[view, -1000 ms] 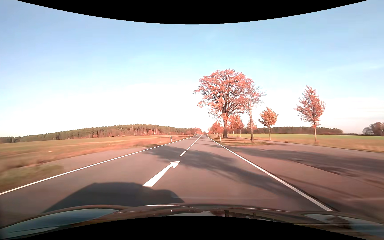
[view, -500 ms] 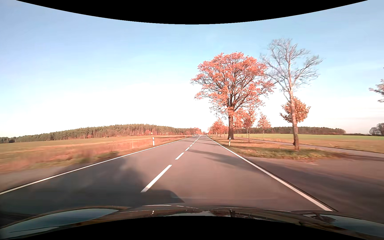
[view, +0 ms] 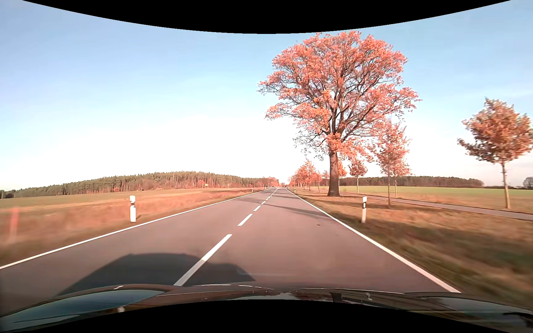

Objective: Follow the waypoints while adhering to traffic rules and regulations

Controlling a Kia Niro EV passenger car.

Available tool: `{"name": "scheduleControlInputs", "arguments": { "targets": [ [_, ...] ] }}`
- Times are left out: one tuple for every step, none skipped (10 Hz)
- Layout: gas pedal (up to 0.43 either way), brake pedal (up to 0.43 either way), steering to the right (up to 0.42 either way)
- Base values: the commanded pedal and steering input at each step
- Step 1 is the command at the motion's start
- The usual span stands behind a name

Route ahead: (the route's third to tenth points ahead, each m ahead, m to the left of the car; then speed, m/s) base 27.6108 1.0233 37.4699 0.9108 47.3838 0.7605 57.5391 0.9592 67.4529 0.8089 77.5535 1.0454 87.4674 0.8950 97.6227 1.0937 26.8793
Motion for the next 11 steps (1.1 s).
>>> {"name": "scheduleControlInputs", "arguments": {
  "targets": [
    [0.189,0.000,0.001],
    [0.189,0.000,0.001],
    [0.189,0.000,0.001],
    [0.189,0.000,0.001],
    [0.189,0.000,0.000],
    [0.189,0.000,0.000],
    [0.189,0.000,-0.001],
    [0.189,0.000,-0.001],
    [0.189,0.000,-0.001],
    [0.189,0.000,-0.001],
    [0.197,0.000,-0.001]
  ]
}}
